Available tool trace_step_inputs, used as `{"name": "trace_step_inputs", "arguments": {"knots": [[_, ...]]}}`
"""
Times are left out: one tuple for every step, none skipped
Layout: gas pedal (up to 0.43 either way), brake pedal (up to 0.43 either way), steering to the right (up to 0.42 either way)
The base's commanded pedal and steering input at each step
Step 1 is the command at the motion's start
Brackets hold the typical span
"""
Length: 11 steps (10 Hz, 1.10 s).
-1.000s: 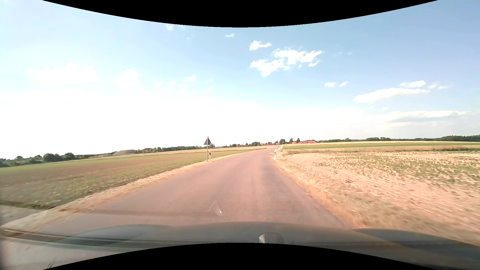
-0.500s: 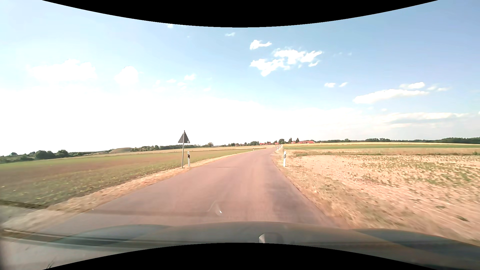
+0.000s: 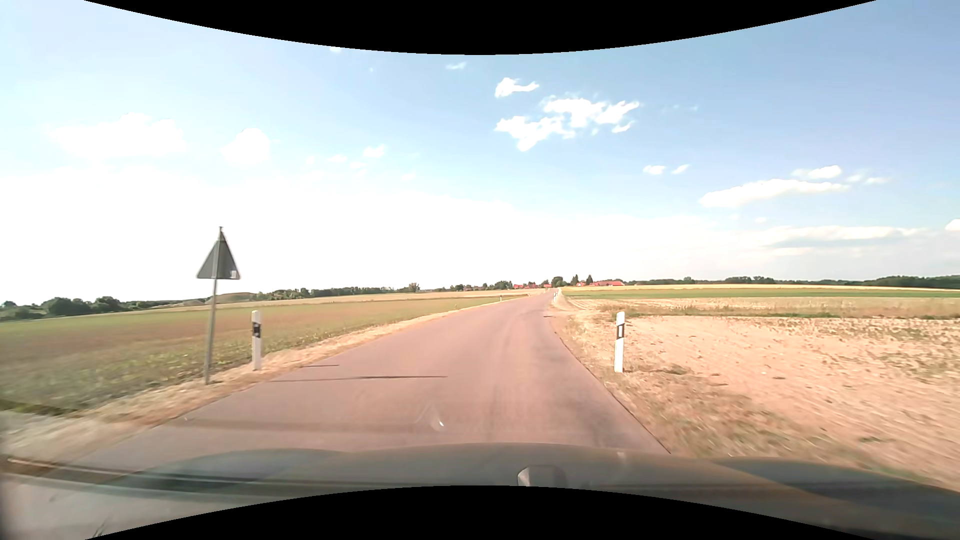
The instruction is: Follow the waypoints while adhering to traffic rules and regulations
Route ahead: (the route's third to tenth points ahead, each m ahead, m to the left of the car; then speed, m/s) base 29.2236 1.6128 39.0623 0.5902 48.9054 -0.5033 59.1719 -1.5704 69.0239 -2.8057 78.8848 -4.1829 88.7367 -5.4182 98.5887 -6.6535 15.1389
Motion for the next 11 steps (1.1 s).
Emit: {"name": "trace_step_inputs", "arguments": {"knots": [[0.059, 0.006, 0.008], [0.059, 0.006, 0.010], [0.059, 0.006, 0.011], [0.059, 0.006, 0.011], [0.059, 0.006, 0.013], [0.059, 0.006, 0.013], [0.067, 0.006, 0.013], [0.067, 0.006, 0.014], [0.067, 0.006, 0.014], [0.067, 0.006, 0.014], [0.067, 0.006, 0.013]]}}
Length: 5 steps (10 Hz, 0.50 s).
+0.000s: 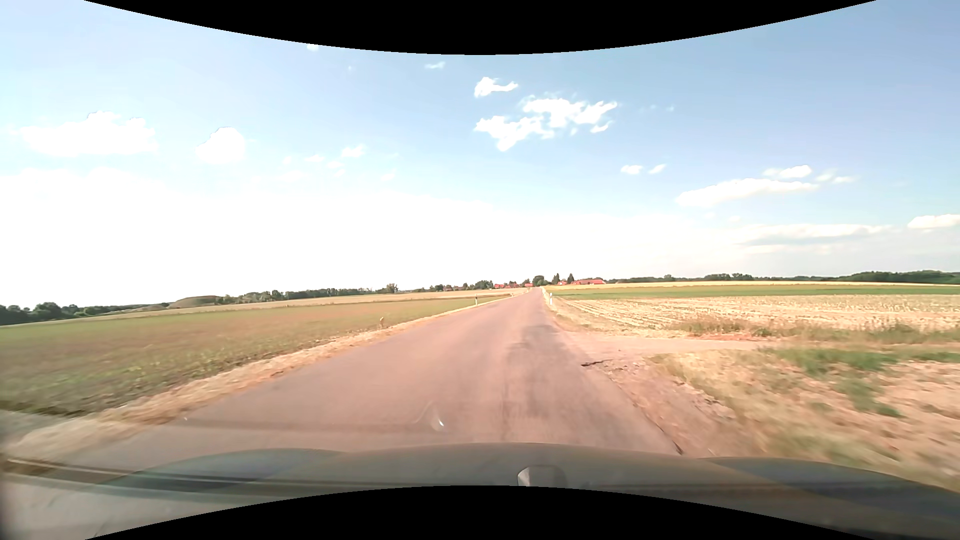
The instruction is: Follow the waypoints while adhering to traffic rules and regulations
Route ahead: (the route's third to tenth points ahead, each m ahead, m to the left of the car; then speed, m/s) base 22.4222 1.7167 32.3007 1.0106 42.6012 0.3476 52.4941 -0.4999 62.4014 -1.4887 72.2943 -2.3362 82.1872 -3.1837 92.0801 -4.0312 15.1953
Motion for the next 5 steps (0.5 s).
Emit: {"name": "trace_step_inputs", "arguments": {"knots": [[0.067, 0.006, 0.013], [0.079, 0.006, 0.013], [0.079, 0.006, 0.011], [0.079, 0.006, 0.011], [0.079, 0.006, 0.011]]}}
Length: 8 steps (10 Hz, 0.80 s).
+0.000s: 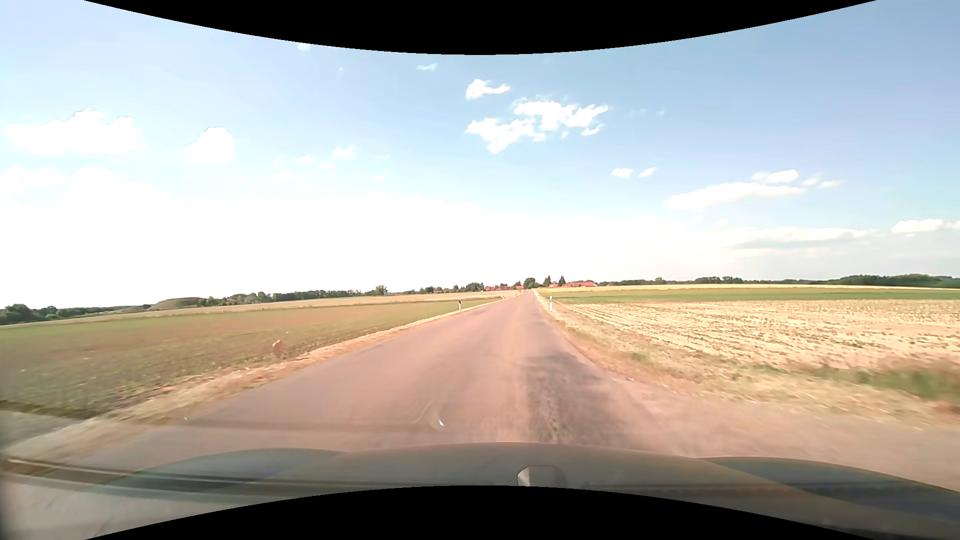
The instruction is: Follow the waypoints while adhering to traffic rules and regulations
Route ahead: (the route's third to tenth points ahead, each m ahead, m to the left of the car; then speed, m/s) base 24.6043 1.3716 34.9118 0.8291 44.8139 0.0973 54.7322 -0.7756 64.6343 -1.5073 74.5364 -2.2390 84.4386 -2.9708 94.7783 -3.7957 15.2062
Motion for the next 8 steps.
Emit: {"name": "trace_step_inputs", "arguments": {"knots": [[0.079, 0.006, 0.011], [0.079, 0.006, 0.011], [0.079, 0.006, 0.010], [0.079, 0.006, 0.010], [0.079, 0.006, 0.010], [0.079, 0.006, 0.009], [0.079, 0.006, 0.009], [0.087, 0.006, 0.009]]}}
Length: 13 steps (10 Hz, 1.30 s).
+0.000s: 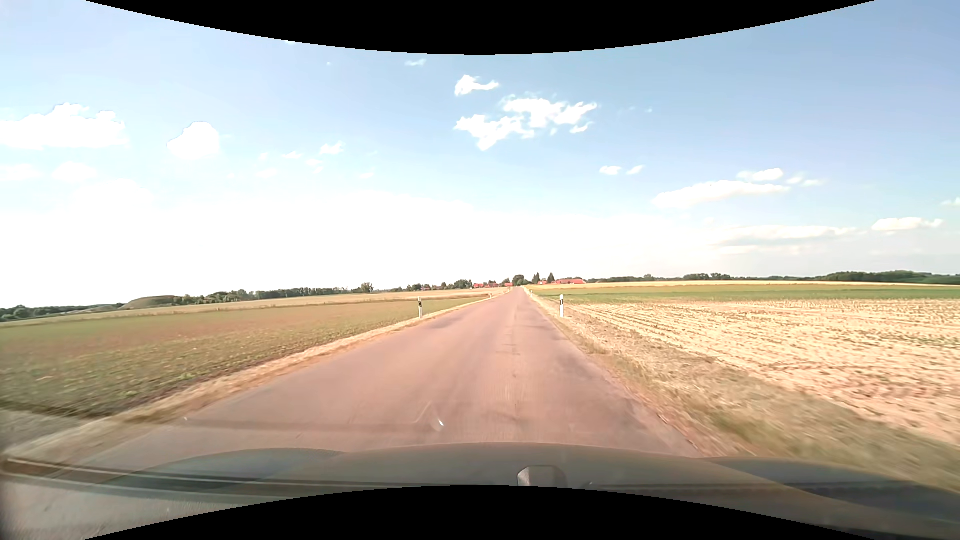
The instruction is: Follow the waypoints while adhering to traffic rules and regulations
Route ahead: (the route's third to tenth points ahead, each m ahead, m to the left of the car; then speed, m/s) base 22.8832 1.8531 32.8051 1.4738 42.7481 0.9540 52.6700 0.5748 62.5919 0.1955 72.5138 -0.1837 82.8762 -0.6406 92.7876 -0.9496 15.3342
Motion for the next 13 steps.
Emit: {"name": "trace_step_inputs", "arguments": {"knots": [[0.087, 0.006, 0.008], [0.087, 0.006, 0.008], [0.087, 0.006, 0.007], [0.087, 0.006, 0.007], [0.087, 0.006, 0.006], [0.087, 0.006, 0.006], [0.087, 0.006, 0.006], [0.087, 0.006, 0.007], [0.087, 0.006, 0.006], [0.087, 0.006, 0.006], [0.087, 0.006, 0.005], [0.087, 0.006, 0.005], [0.087, 0.006, 0.004]]}}
